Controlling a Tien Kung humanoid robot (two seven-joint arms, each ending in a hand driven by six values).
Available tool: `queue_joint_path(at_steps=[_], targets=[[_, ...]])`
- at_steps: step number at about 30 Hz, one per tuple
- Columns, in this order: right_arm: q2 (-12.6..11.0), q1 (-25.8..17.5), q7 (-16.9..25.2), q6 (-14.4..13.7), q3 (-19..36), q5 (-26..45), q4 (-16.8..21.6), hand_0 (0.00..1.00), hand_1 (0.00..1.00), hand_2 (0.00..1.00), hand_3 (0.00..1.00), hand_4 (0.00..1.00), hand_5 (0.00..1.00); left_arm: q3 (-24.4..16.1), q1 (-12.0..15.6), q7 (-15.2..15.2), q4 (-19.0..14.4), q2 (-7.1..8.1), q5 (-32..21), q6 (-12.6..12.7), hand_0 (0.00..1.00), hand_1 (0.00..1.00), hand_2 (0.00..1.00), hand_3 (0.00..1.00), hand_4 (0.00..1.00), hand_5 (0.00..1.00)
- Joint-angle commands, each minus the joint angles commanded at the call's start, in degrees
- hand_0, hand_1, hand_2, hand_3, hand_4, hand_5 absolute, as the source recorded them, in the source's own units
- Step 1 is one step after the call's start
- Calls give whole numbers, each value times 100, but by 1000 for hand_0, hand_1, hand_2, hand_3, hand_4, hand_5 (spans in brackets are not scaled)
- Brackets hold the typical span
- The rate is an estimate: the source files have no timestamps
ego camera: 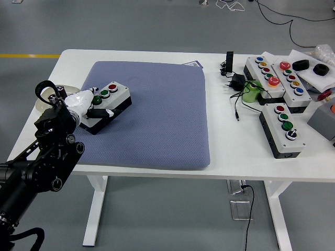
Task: Pick up the button,place it on the desk,press the button,press the button
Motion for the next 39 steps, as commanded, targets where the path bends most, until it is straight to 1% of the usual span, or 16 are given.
queue_joint_path(at_steps=[4,5,10,11,16,17,19,22,23,26,28,29,31,34,35,39], targets=[[1,7,2,-4,8,-2,0,645,532,561,631,227,252,115,-97,91,116,-4,0,-80,886,956,998,998,998,588],[1,9,-1,-3,19,-18,0,645,532,561,632,227,252,145,-113,108,137,-4,0,-90,778,887,933,998,998,504],[-1,11,-2,-6,42,-35,0,645,532,561,632,227,252,271,-117,236,161,-14,0,23,778,887,933,998,998,504],[-1,11,-4,-6,49,-42,0,645,532,560,631,227,252,297,-120,253,173,-11,0,27,689,819,855,998,998,461],[1,11,-12,-2,38,-53,0,645,532,560,631,227,252,403,-157,260,346,-22,0,64,689,819,855,998,998,461],[0,11,-12,0,38,-56,0,645,532,561,631,228,252,425,-163,257,371,-26,0,110,483,660,673,966,903,213],[0,12,-13,0,44,-64,0,645,532,561,631,228,252,467,-180,196,423,-27,0,241,483,660,673,966,903,213],[2,14,-13,1,46,-69,0,645,532,561,631,228,252,522,-196,116,513,-29,-81,544,483,660,673,966,903,213],[2,16,-11,0,41,-64,0,645,532,561,631,228,252,535,-201,92,544,-31,-122,641,523,511,495,787,631,2],[1,19,-8,-1,43,-64,0,645,532,561,631,228,252,562,-209,9,614,-38,-165,945,523,511,495,787,631,2],[-1,20,-6,-4,42,-63,0,645,532,561,631,228,252,564,-214,-70,643,-40,-160,1072,523,511,495,787,631,2],[-2,19,-6,-4,47,-68,0,645,532,560,631,229,252,562,-215,-130,656,-38,-154,1125,384,345,313,432,529,2],[-3,18,-7,-6,52,-73,0,645,532,560,631,229,252,570,-217,-210,678,-34,-161,1161,384,345,313,432,529,2],[-3,13,-6,-8,34,-54,0,645,532,560,631,229,252,588,-212,-333,720,-27,-245,1101,384,345,313,432,529,2],[-2,12,-7,-9,33,-53,0,645,531,560,631,229,251,594,-209,-356,728,-25,-261,1085,255,203,192,263,408,2],[-2,-3,-9,-13,13,-34,0,645,531,560,631,229,251,610,-177,-495,732,-15,-303,1025,255,203,192,263,408,2]])
